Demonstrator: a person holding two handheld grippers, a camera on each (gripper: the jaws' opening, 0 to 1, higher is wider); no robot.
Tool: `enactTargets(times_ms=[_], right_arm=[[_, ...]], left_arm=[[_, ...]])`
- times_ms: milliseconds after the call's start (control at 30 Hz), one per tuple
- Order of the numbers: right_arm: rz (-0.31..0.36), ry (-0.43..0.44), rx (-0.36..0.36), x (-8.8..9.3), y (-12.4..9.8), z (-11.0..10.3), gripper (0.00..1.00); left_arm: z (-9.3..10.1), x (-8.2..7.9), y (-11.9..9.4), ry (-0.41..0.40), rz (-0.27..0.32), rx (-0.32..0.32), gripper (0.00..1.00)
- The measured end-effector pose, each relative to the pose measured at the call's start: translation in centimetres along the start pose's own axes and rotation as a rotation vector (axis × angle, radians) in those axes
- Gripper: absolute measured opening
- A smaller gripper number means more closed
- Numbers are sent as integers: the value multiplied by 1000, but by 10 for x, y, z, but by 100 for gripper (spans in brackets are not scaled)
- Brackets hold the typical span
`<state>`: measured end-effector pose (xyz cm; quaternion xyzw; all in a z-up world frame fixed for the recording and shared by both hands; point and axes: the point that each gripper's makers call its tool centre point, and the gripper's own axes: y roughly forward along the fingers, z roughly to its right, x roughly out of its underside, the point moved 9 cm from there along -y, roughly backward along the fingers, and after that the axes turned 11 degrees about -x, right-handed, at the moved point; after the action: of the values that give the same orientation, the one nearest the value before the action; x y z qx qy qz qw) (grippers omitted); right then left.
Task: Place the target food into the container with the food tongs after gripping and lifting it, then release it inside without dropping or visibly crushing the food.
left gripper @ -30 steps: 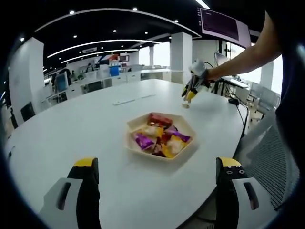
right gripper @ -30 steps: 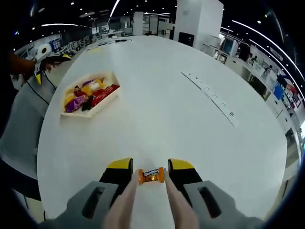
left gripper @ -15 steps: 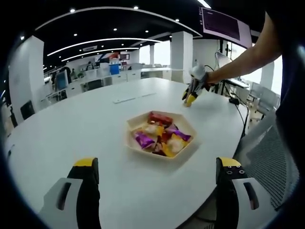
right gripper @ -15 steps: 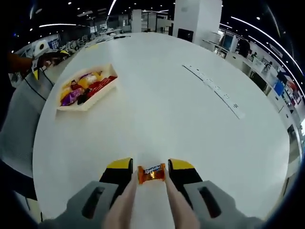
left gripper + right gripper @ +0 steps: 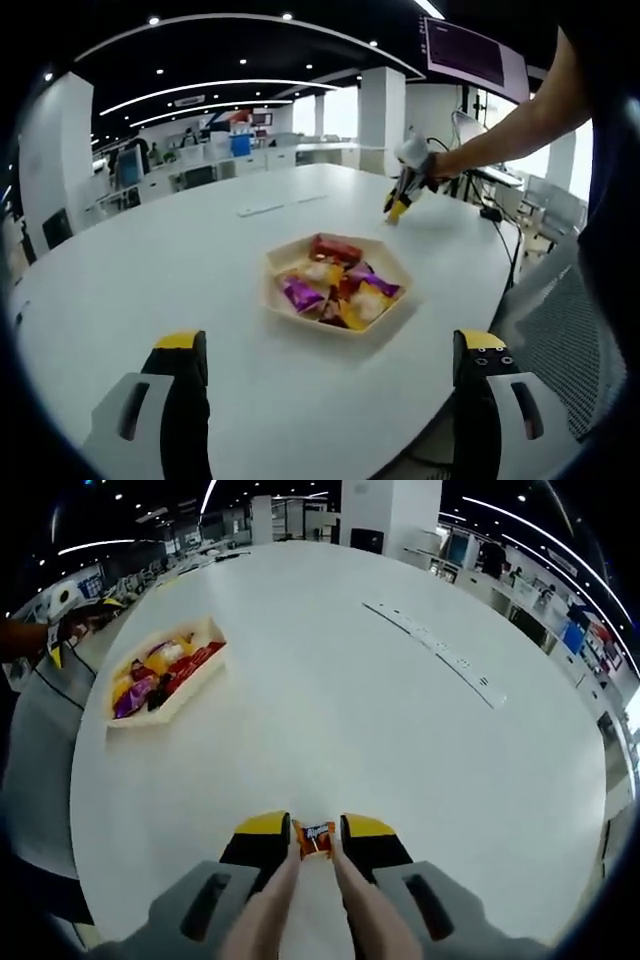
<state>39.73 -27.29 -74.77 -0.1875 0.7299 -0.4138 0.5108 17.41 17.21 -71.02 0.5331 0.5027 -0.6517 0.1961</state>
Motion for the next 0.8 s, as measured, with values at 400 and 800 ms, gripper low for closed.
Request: enactTargets(times_ms=[400, 800], right_arm=[[-21, 2, 6, -4, -1, -3, 19], [-6, 38, 32, -19, -16, -2, 19]], left_arm=[[1, 0, 0, 10, -1, 7, 99], [5, 1, 2, 28, -10, 39, 100]])
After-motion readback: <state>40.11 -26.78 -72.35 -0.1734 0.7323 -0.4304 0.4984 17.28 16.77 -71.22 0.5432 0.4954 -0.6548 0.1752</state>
